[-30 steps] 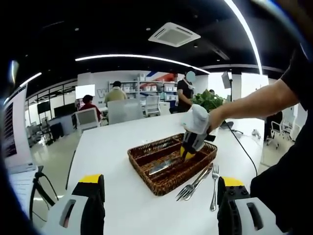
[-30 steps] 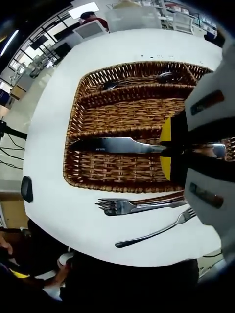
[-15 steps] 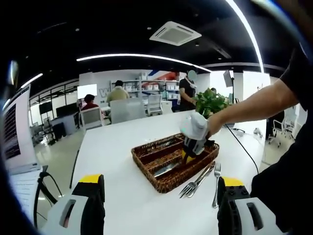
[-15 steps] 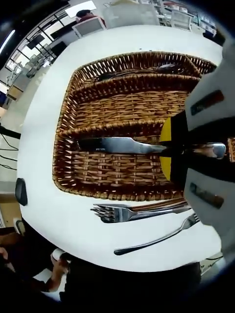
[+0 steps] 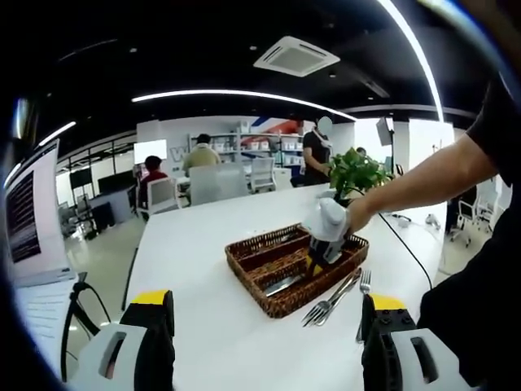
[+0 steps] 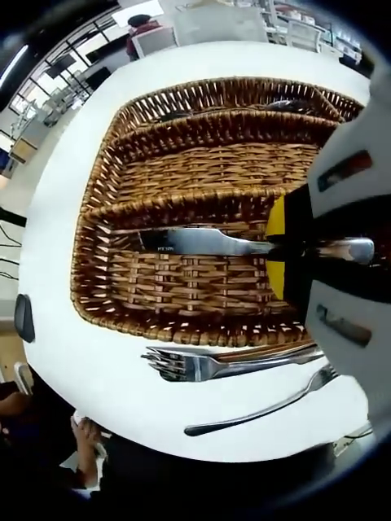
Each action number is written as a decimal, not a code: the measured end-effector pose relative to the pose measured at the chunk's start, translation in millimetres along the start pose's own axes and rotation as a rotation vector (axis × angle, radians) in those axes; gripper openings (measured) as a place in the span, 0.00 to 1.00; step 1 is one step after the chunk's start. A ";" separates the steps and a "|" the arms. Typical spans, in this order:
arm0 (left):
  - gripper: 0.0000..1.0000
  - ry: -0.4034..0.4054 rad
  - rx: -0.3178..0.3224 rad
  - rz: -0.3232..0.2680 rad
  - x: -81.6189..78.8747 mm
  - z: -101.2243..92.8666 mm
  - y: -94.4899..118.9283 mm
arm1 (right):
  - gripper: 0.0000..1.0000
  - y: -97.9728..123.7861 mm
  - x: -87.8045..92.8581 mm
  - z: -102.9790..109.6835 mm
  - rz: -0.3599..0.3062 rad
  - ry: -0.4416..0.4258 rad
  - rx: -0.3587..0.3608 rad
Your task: Arrange the knives, forks, and spoons in their matching storage slots by inserting each utensil handle-first until every utensil is classified and aligned in the correct compartment
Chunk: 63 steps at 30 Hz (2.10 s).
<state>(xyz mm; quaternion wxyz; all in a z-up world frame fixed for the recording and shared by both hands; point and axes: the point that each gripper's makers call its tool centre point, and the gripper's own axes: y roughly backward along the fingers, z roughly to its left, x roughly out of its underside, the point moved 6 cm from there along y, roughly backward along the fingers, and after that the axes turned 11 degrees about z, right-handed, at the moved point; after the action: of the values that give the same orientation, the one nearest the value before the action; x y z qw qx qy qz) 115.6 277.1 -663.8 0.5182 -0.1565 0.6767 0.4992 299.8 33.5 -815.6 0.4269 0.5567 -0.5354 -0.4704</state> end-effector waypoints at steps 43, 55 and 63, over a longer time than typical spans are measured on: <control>0.96 -0.090 -0.009 -0.014 -27.2 -17.0 -15.7 | 0.90 134.6 90.8 15.2 -0.561 -0.524 0.365; 1.00 -0.068 0.016 -0.054 -35.1 -23.7 -17.2 | 0.99 152.3 129.7 70.0 -0.625 -0.724 0.385; 1.00 -0.067 0.011 -0.059 -34.0 -23.1 -18.4 | 0.99 157.4 154.8 106.4 -0.663 -0.871 0.391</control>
<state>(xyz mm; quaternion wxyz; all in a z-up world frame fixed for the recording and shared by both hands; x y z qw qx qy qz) 130.5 239.0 -644.9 0.5558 -0.1566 0.6568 0.4850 162.4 -127.7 -692.4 -0.1133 0.5183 -0.5356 -0.6570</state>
